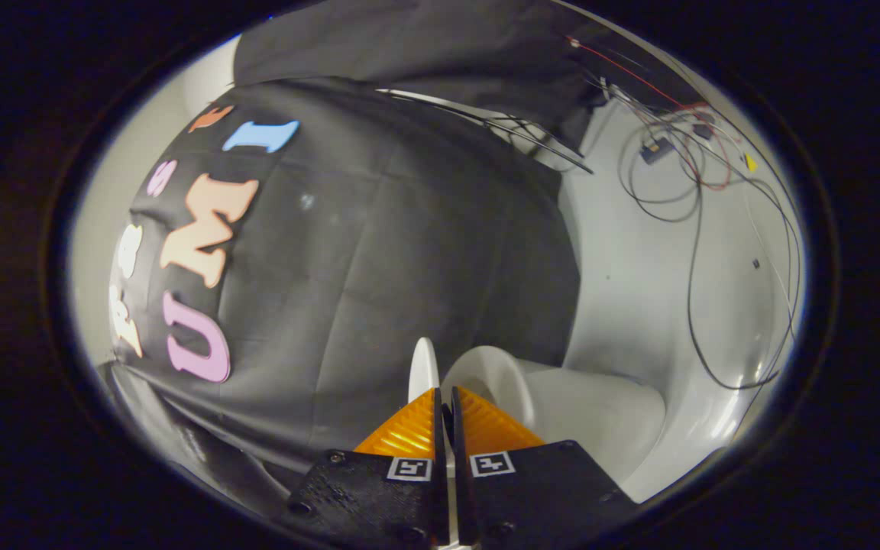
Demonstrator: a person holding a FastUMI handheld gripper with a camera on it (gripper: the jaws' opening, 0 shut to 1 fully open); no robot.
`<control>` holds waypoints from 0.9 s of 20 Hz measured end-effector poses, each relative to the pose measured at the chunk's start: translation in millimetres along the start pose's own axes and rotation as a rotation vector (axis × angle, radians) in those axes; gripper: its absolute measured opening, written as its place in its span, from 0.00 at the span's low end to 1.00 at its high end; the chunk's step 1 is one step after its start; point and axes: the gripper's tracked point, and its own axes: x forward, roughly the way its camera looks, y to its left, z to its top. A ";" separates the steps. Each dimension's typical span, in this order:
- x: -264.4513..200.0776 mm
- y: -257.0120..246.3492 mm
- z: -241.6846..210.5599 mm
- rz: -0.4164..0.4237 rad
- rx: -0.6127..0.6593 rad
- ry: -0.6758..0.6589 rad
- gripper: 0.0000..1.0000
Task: Open the toilet lid.
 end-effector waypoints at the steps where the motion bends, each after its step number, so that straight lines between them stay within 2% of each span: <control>1: -2.3 13.4 -0.9 0.007 -0.031 -0.006 0.04; 12: -15.4 170.7 -39.6 0.132 -0.370 -0.007 0.06; 18: -15.7 224.1 -67.7 0.187 -0.579 0.036 0.10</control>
